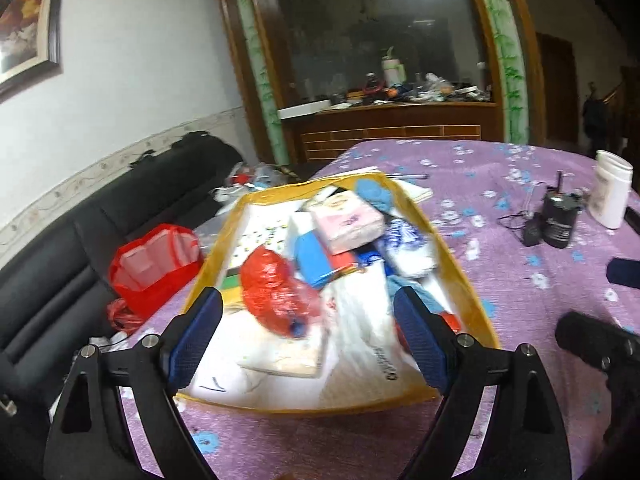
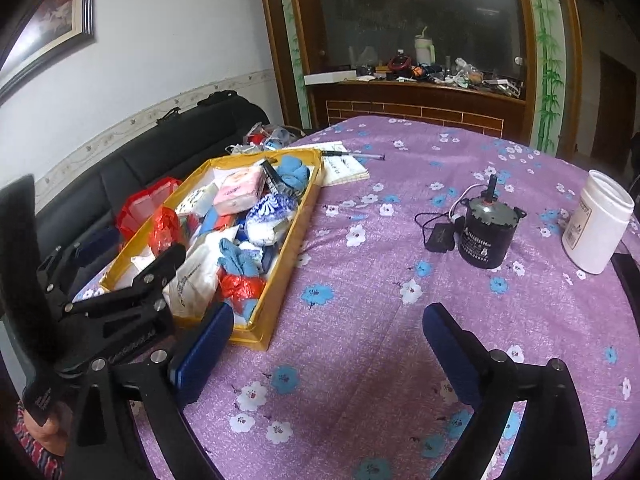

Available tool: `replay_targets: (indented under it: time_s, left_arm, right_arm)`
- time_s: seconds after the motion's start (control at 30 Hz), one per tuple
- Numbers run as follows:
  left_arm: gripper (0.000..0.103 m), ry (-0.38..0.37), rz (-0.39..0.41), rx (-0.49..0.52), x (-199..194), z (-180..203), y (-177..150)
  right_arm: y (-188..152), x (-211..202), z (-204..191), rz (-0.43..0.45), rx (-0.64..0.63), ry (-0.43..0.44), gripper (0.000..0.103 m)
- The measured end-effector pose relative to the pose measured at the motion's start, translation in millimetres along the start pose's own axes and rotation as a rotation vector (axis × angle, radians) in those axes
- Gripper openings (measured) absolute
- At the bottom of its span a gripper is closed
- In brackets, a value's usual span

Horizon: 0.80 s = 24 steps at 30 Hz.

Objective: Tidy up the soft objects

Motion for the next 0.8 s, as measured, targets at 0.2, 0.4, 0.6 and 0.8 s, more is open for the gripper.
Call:
replay_targets:
  time_s: [0.2, 0.4, 0.6, 0.8]
  left_arm:
    - [0.088, 0.030, -0.003, -0.101, 0.9, -21.1, -2.7]
    - [0.088, 0.028, -0.028, -0.126, 5.0, -24.5, -8.3]
    - [0.089, 0.026, -0.029, -0.132, 4.7, -24.9, -8.8]
    - [0.089, 0.014, -0.045, -0.142, 7.6, -25.6, -11.6]
  right_arm:
    - [-5.9, 2.1, -12.1, -0.014, -0.041, 0.004, 0.097]
    - [-8.8, 3.5, -18.1, -0.017, -0.066, 0.003, 0.097]
    - [-11.1, 6.0, -19.9, -0.024, -0.076, -0.001, 0.097]
    - [-14.2, 7.8, -20.9, -0.030, -0.083, -0.004, 0.099]
Point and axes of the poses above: each gripper's, at about its wrist camera, not at the fingertips, and x roughly the way its jaws point, z to its right, y to its top, the point moved 10 cm from there along x, roughly the way its jaws point, and after that the axes turned 2 degrees about z, right-handed, at the moved point
